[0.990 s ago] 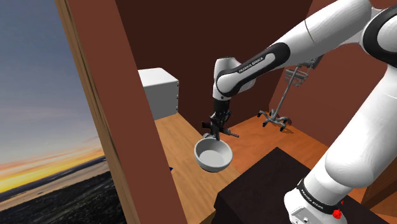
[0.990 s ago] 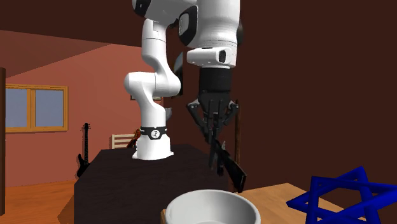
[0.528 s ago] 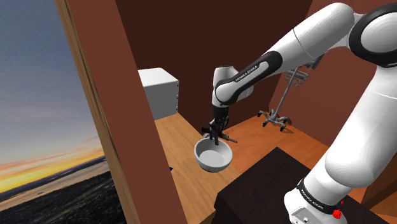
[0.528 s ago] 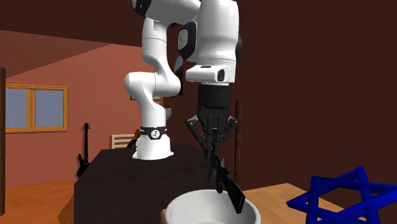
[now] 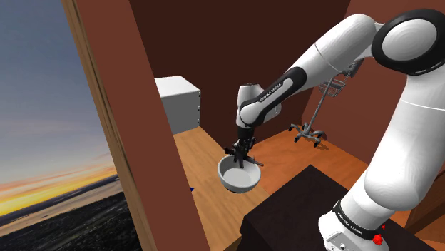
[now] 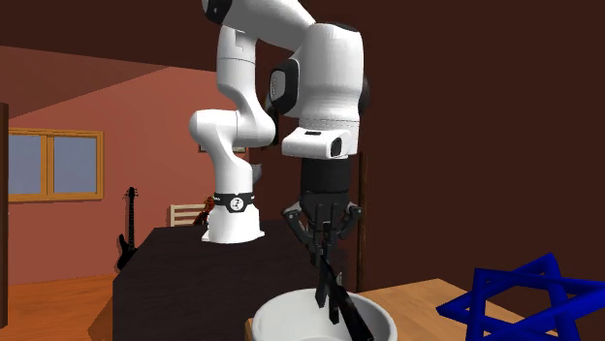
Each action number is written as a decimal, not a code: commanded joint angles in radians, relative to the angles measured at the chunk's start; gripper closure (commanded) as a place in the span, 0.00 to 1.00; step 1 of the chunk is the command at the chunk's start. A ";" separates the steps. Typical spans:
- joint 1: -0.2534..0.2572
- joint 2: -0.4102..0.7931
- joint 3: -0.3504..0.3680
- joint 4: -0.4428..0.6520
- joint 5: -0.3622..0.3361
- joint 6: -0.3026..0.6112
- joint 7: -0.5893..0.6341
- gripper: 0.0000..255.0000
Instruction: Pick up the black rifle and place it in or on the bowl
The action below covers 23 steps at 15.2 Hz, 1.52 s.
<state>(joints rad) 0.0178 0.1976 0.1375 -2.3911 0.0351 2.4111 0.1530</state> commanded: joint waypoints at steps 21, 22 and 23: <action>-0.003 -0.057 0.002 0.038 0.007 -0.094 -0.004 0.00; -0.003 -0.057 0.002 0.038 0.007 -0.095 -0.004 0.00; -0.003 -0.057 0.002 0.038 0.007 -0.095 -0.004 0.00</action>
<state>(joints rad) 0.0143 0.1417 0.1389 -2.3535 0.0416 2.3187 0.1489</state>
